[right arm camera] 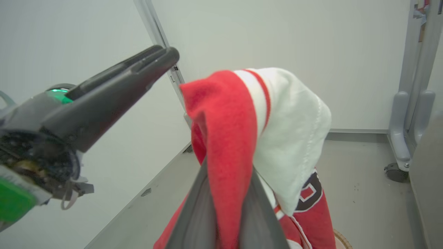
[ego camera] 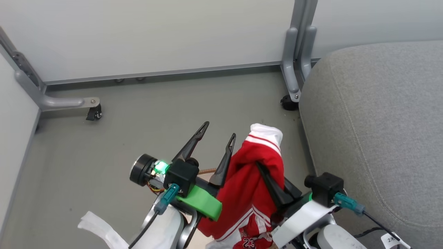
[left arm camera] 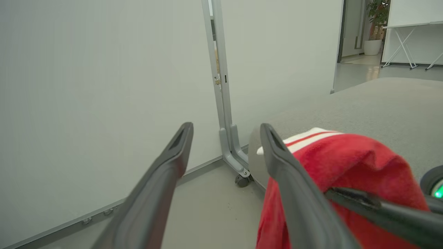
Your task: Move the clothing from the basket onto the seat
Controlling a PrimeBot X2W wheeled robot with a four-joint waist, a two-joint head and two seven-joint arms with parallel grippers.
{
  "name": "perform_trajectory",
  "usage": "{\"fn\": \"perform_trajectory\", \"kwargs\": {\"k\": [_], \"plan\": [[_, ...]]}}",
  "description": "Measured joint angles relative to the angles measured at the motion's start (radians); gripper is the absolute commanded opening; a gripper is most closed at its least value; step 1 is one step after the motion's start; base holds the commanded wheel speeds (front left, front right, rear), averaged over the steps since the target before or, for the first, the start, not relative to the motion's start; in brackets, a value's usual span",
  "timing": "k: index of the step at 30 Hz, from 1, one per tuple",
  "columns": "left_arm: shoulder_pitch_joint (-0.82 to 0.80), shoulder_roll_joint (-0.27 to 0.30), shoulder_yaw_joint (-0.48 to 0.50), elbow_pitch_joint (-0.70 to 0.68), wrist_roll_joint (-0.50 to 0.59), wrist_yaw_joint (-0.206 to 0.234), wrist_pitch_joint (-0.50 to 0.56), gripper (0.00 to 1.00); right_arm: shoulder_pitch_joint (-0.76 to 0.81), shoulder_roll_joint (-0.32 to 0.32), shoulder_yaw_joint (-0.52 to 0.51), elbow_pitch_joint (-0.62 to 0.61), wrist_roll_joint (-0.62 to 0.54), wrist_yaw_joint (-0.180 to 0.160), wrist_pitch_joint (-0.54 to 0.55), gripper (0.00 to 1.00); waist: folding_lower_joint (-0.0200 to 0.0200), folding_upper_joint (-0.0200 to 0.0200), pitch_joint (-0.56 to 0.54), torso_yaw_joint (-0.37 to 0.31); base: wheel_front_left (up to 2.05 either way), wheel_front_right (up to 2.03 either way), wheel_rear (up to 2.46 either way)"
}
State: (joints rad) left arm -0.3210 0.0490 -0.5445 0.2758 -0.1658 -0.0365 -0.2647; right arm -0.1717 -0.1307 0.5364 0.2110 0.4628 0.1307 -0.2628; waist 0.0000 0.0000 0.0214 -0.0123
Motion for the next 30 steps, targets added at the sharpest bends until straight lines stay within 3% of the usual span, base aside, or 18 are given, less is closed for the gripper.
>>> {"fn": "perform_trajectory", "kwargs": {"k": [10, 19, 30], "plan": [[0.062, 0.012, 0.063, -0.029, -0.053, -0.034, 0.0, 1.0, -0.013, -0.001, -0.133, -0.084, -0.079, 0.0, 0.0, 0.0, 0.0, 0.0, 0.049, -0.069, 0.0, 0.0, 0.0], [0.111, 0.046, 0.105, -0.105, 0.012, -0.021, 0.0, 1.0, -0.001, 0.003, -0.22, -0.164, -0.132, 0.0, 0.0, 0.0, 0.0001, 0.0, 0.102, -0.169, 0.0, 0.0, 0.0], [0.138, 0.087, 0.139, -0.195, 0.041, -0.069, 0.0, 1.0, 0.065, 0.028, -0.296, -0.253, -0.186, 0.0, 0.0, 0.0, 0.0001, 0.0, 0.193, -0.317, 0.0, 0.0, 0.0]]}}
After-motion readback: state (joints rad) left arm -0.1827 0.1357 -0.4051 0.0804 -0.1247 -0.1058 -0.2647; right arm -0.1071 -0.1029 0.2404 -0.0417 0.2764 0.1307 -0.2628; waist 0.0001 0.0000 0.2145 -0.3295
